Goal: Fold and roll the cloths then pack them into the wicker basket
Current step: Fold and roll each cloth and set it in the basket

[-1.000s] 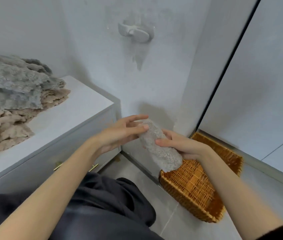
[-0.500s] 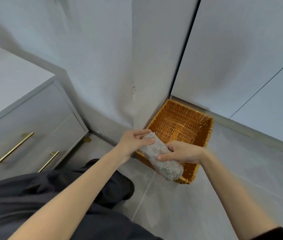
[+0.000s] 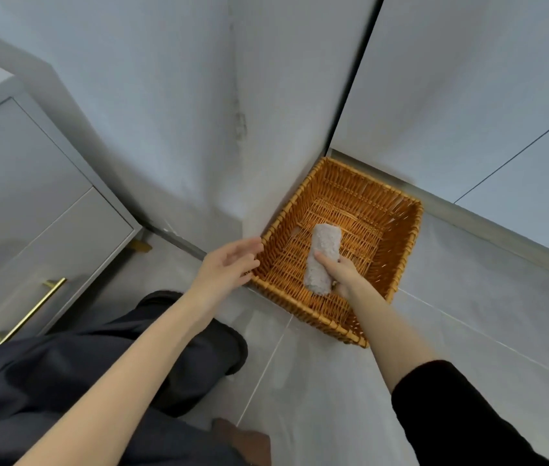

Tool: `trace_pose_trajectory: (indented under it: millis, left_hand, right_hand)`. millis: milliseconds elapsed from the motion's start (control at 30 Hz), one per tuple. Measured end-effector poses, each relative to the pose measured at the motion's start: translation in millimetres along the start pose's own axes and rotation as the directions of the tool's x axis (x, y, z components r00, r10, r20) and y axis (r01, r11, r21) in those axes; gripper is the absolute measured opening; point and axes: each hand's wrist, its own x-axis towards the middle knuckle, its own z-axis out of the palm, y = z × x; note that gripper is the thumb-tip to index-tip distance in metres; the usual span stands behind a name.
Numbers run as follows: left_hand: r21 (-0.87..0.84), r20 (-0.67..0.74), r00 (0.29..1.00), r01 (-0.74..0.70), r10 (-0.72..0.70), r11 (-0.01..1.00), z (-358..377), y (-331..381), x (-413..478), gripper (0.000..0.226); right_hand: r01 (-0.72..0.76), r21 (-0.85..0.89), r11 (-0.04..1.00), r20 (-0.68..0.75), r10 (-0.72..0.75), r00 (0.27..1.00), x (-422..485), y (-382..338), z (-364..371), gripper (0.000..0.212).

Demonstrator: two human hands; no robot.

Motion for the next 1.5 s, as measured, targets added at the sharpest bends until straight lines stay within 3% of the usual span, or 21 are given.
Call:
trace_pose_trajectory:
  millis: [100, 167, 300, 467, 567, 700, 800, 900, 1033, 1200, 1300, 1500]
  left_hand:
    - [0.038, -0.036, 0.999, 0.033, -0.032, 0.999, -10.5, -1.0, -0.4, 0.030]
    - [0.010, -0.055, 0.997, 0.060, -0.060, 0.998, -15.4, -1.8, 1.5, 0.030]
    - [-0.015, -0.071, 0.994, 0.082, -0.083, 0.996, -21.8, -5.7, 6.1, 0.029]
    - [-0.084, -0.116, 0.986, 0.111, -0.121, 0.990, -27.2, -8.9, 10.8, 0.028]
    - [-0.105, -0.120, 0.985, 0.116, -0.128, 0.988, -28.1, -10.5, 13.7, 0.028]
    - [-0.102, -0.120, 0.983, 0.125, -0.137, 0.987, -27.1, -10.7, 16.7, 0.027]
    - [-0.099, -0.108, 0.985, 0.125, -0.136, 0.987, -26.2, -10.7, 18.2, 0.027]
    - [-0.103, -0.101, 0.986, 0.120, -0.130, 0.987, -26.4, -11.0, 18.6, 0.029]
    - [-0.111, -0.101, 0.987, 0.117, -0.128, 0.987, -27.6, -11.7, 19.6, 0.028]
    - [-0.135, -0.114, 0.984, 0.119, -0.135, 0.984, -28.6, -7.4, 19.8, 0.027]
    - [-0.129, -0.111, 0.986, 0.113, -0.128, 0.985, -28.4, -3.7, 17.7, 0.027]
    - [-0.131, -0.122, 0.988, 0.080, -0.096, 0.988, -31.7, 6.8, 7.7, 0.026]
  right_hand:
    - [-0.196, 0.195, 0.961, 0.016, 0.197, 0.980, 21.4, 7.4, 20.3, 0.036]
    - [-0.232, 0.216, 0.948, 0.005, 0.237, 0.972, 34.9, 15.5, 35.6, 0.036]
    - [-0.228, 0.155, 0.961, 0.000, 0.230, 0.973, 52.2, 22.5, 62.8, 0.044]
    - [-0.244, 0.085, 0.966, 0.017, 0.243, 0.970, 70.1, 30.9, 84.6, 0.037]
    - [-0.249, -0.051, 0.967, -0.033, 0.248, 0.968, 79.4, 36.4, 87.3, 0.040]
    - [-0.181, -0.295, 0.938, -0.203, 0.124, 0.971, 86.9, 39.4, 82.6, 0.046]
    - [-0.037, -0.395, 0.918, -0.292, -0.087, 0.952, 88.8, 39.0, 81.5, 0.034]
    - [0.082, -0.334, 0.939, -0.174, -0.147, 0.974, 88.9, 43.5, 86.7, 0.036]
    - [0.035, -0.168, 0.985, -0.093, -0.051, 0.994, 85.4, 42.9, 89.5, 0.050]
    - [-0.035, -0.123, 0.992, 0.058, 0.042, 0.997, 73.8, 30.9, 88.2, 0.056]
    - [-0.023, -0.165, 0.986, 0.071, 0.035, 0.997, 62.1, 24.8, 83.1, 0.052]
    - [0.163, -0.349, 0.923, 0.109, -0.133, 0.985, 8.2, -0.8, 73.7, 0.035]
